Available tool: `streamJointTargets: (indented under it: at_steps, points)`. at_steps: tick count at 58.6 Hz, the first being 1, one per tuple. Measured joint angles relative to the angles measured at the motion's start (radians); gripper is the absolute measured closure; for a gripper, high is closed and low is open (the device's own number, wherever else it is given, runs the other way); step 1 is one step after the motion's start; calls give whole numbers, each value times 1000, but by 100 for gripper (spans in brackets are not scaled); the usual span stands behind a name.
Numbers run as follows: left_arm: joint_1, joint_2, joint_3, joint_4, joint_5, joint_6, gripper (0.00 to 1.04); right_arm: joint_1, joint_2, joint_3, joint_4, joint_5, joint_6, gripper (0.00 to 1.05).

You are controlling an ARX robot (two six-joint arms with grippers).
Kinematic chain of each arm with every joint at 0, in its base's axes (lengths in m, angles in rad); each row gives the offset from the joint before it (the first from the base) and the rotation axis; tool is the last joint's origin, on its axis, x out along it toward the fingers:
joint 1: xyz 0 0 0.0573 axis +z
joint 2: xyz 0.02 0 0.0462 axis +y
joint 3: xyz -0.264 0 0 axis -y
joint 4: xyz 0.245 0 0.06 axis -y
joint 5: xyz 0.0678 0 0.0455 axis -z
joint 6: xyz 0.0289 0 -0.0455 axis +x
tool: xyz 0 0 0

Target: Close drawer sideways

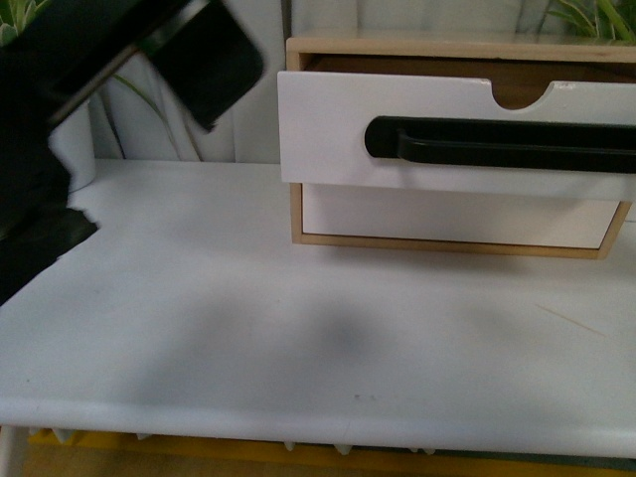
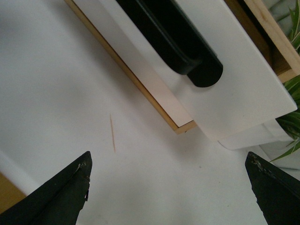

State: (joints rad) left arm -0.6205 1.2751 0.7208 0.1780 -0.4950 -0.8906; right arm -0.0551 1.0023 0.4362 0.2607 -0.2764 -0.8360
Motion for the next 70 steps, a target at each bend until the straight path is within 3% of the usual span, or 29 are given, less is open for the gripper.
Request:
streamJointTargets:
  at_steps: [38, 70]
  points:
    - [50, 424, 371, 49, 161, 56, 6, 43, 422, 230, 187, 57, 7, 9]
    - [95, 716, 775, -58, 197, 71, 6, 43, 718, 512, 209, 85, 15, 9]
